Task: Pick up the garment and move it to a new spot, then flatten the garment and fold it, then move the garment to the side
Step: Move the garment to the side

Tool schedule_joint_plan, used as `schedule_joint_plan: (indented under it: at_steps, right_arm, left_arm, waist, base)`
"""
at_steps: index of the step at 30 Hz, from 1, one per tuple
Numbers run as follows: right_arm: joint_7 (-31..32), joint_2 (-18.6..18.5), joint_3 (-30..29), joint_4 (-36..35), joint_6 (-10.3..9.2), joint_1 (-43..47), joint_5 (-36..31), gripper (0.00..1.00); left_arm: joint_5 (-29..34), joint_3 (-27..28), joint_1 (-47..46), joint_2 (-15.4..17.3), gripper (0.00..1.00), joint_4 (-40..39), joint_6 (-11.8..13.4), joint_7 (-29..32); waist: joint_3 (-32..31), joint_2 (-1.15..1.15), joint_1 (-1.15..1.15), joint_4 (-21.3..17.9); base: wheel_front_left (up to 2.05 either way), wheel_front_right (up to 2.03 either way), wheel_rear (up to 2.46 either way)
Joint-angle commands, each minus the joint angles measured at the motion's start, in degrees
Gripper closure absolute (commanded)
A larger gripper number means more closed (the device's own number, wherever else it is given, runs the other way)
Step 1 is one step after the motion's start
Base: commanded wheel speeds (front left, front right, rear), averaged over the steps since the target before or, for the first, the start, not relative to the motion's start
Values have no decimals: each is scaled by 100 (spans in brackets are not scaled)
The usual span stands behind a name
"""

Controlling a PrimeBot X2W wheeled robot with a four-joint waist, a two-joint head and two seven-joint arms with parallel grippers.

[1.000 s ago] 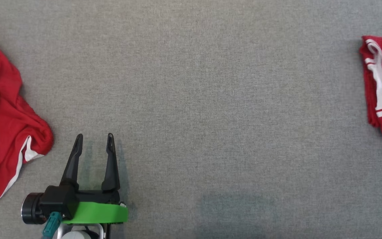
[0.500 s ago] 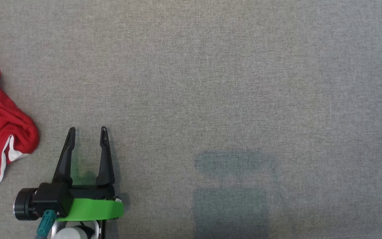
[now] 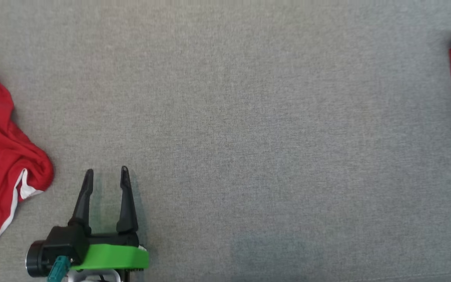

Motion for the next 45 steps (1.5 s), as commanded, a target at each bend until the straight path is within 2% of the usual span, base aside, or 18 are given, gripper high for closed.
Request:
schedule_joint_plan:
  at_steps: [1, 4, 5, 12, 15, 19, 25, 29, 34, 45]
  right_arm:
    - [-27, 87, -20, -107, -8, 193, -57, 0]
    - [-43, 313, -197, -771, -7, 687, -184, 0]
    - [-46, 585, -405, -1304, -8, 1105, -314, 0]
    - [-45, 1833, -988, -2879, -7, 2738, -863, 0]
    - [-46, 2369, -1038, -3311, -7, 3293, -1145, 0]
    - [-46, 2906, -894, -3722, -7, 3892, -1539, 0]
    - [-45, 3576, -835, -3999, -7, 4525, -1917, 0]
    - [-47, 3897, -851, -3926, -7, 4878, -2071, 0]
    - [-47, 4106, -900, -3857, -7, 5090, -2061, 0]
    - [-47, 4286, -979, -3817, -7, 5176, -2150, 0]
  left_arm:
    - [-44, -9, 98, 16, 0, 29, 1, -16]
    - [-106, 5, 216, 17, 0, 199, 0, -16]
    - [-133, 26, 273, 17, 0, 316, -44, -16]
    - [-61, 123, 423, 17, 0, 627, -262, -15]
    - [-32, 159, 462, 17, 0, 718, -348, -16]
    - [-77, 172, 513, 17, 0, 834, -431, -16]
    - [-192, 92, 583, 17, 0, 1110, -513, -15]
    - [-187, 48, 681, 17, 0, 1296, -578, -15]
    - [-204, 56, 759, 17, 0, 1356, -619, -16]
    - [-234, 112, 883, 17, 0, 1259, -614, -15]
  waist:
    - [-513, 0, 0, -117]
    - [-911, 0, 0, -160]
    - [-1132, 0, 0, -184]
    - [-1662, 0, 0, -186]
    - [-1824, 0, 0, -174]
    - [-2031, 0, 0, -137]
    - [-2341, 0, 0, -102]
    - [-2551, 0, 0, -75]
    - [-2648, 0, 0, -43]
    - [-2740, 0, 0, 32]
  base:
    - [0, 0, 0]
    - [0, 0, 0]
    - [0, 0, 0]
    - [0, 0, 0]
    - [0, 0, 0]
    - [0, 0, 0]
    - [0, 0, 0]
    - [0, 0, 0]
    - [0, 0, 0]
    - [0, 0, 0]
